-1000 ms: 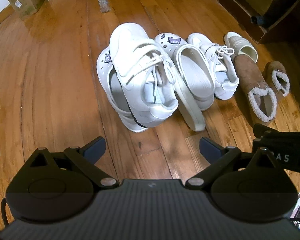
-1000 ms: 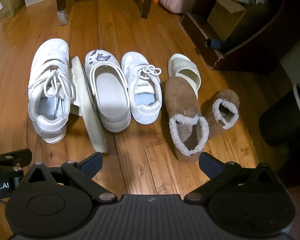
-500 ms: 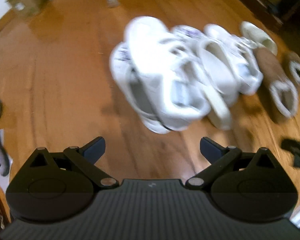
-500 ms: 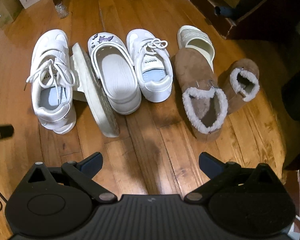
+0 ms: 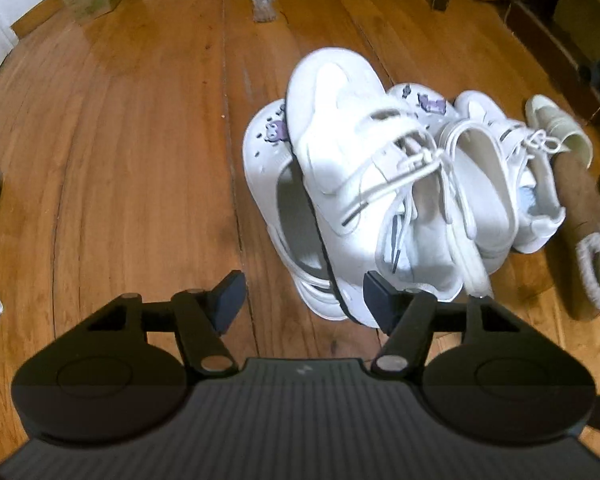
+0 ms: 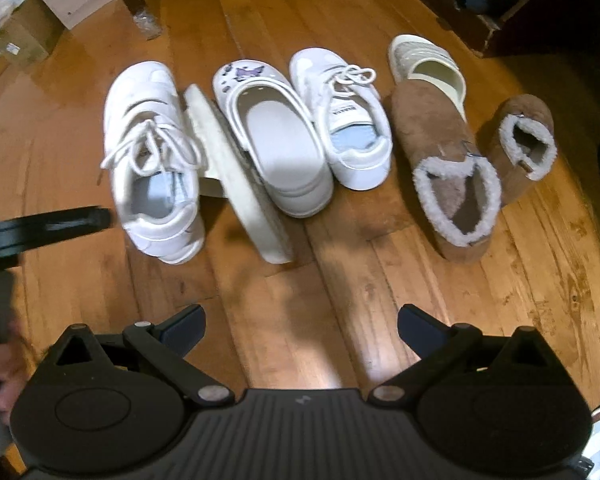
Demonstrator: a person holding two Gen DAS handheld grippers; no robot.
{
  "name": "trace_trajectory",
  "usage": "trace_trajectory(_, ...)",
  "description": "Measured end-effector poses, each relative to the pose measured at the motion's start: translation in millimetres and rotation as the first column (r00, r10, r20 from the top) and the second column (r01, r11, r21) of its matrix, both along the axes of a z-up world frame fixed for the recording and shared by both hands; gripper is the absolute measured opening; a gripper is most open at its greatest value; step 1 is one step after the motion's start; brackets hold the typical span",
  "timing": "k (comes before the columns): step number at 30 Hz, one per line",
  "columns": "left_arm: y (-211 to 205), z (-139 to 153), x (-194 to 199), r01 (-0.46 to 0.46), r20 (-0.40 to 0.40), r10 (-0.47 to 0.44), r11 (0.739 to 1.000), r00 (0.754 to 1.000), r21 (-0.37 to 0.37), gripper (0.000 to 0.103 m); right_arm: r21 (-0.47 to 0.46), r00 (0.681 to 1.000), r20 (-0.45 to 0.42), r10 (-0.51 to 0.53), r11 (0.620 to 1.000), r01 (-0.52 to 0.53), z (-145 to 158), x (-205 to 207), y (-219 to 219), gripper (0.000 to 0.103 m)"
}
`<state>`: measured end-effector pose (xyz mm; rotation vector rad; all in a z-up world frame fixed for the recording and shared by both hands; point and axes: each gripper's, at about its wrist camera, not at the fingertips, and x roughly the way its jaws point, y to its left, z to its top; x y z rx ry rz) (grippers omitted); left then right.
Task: Organize scattered shoes
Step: 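Close the left gripper on the white velcro sneaker and lift it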
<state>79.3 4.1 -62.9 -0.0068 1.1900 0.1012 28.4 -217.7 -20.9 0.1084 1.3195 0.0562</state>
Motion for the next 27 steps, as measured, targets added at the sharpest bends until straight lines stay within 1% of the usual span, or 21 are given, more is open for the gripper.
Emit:
trace_trajectory(1,-4,-5,2,0.002,-0.003,-0.002,1.000,1.000,0.003,0.066,-0.019,1.000,-0.002,-0.001,1.000,0.001,-1,-7,6,0.102)
trace_trajectory(2,-5,-6,4,0.002,-0.001,-0.002,1.000,1.000,0.007,0.067,-0.065,0.999,-0.036,-0.015,0.998,0.012,-4,-23,26,0.102)
trace_trajectory(3,-6,-3,5,0.008,0.014,-0.009,1.000,1.000,0.020,0.071,-0.088,0.996,-0.083,-0.026,0.996,0.018,-2,-27,39,0.102)
trace_trajectory(4,-7,0,6,0.016,0.032,-0.017,0.999,0.999,0.036,0.074,-0.086,0.996,-0.089,-0.025,0.996,0.017,-1,-26,40,0.102)
trace_trajectory(5,-8,2,8,0.022,0.037,-0.023,0.999,0.999,0.031,0.078,-0.080,0.996,-0.090,-0.025,0.997,0.018,0,-26,40,0.102)
trace_trajectory(7,-9,6,10,0.016,0.045,-0.016,1.000,0.999,-0.007,0.079,-0.067,0.995,-0.098,-0.029,0.998,0.022,0,-24,39,0.102)
trace_trajectory(8,-10,7,10,0.016,0.049,-0.015,1.000,0.999,-0.017,0.085,-0.066,0.994,-0.101,-0.031,0.998,0.024,-1,-23,38,0.102)
trace_trajectory(9,-13,6,11,0.022,0.045,-0.021,1.000,0.999,-0.011,0.092,-0.067,0.994,-0.104,-0.034,0.997,0.027,-2,-22,36,0.102)
trace_trajectory(11,-17,2,14,0.032,0.032,-0.033,0.999,0.999,0.013,0.093,-0.069,0.994,-0.106,-0.039,0.997,0.032,-2,-21,34,0.102)
trace_trajectory(12,-19,-3,16,0.023,0.010,-0.024,0.999,1.000,0.022,0.093,-0.069,0.993,-0.107,-0.042,0.997,0.035,-2,-21,32,0.102)
trace_trajectory(13,-18,-5,17,0.005,-0.005,-0.005,1.000,1.000,0.010,0.093,-0.070,0.993,-0.108,-0.045,0.997,0.038,-3,-20,31,0.102)
trace_trajectory(15,-16,-7,18,-0.009,-0.007,0.009,1.000,1.000,-0.024,0.094,-0.070,0.993,-0.108,-0.050,0.997,0.043,-2,-20,28,0.102)
trace_trajectory(18,-16,-10,21,-0.031,-0.003,0.031,0.999,1.000,-0.012,0.096,-0.063,0.992,-0.108,-0.061,0.997,0.054,-1,-22,22,0.102)
trace_trajectory(21,-16,-18,24,-0.054,0.012,0.054,0.998,0.998,0.030,0.097,-0.083,0.992,-0.114,-0.059,0.995,0.050,-2,-26,18,0.102)
trace_trajectory(22,-16,-21,26,-0.058,0.005,0.058,0.997,0.998,0.049,0.096,-0.090,0.992,-0.114,-0.058,0.995,0.047,-2,-27,16,0.102)
trace_trajectory(23,-16,-23,28,-0.060,-0.001,0.060,0.996,0.998,0.060,0.095,-0.077,0.993,-0.107,-0.045,0.996,0.037,-2,-25,15,0.102)
trace_trajectory(24,-16,-24,28,-0.071,0.004,0.071,0.993,0.997,0.090,0.088,-0.054,0.995,-0.097,-0.035,0.998,0.030,-1,-23,12,0.102)
trace_trajectory(25,-16,-24,29,-0.085,0.013,0.084,0.989,0.996,0.124,0.084,-0.052,0.994,-0.096,-0.043,0.998,0.038,0,-23,11,0.102)
trace_trajectory(27,-15,-23,32,-0.100,0.007,0.100,0.987,0.995,0.125,0.074,-0.041,0.994,-0.090,-0.057,0.998,0.053,1,-23,7,0.102)
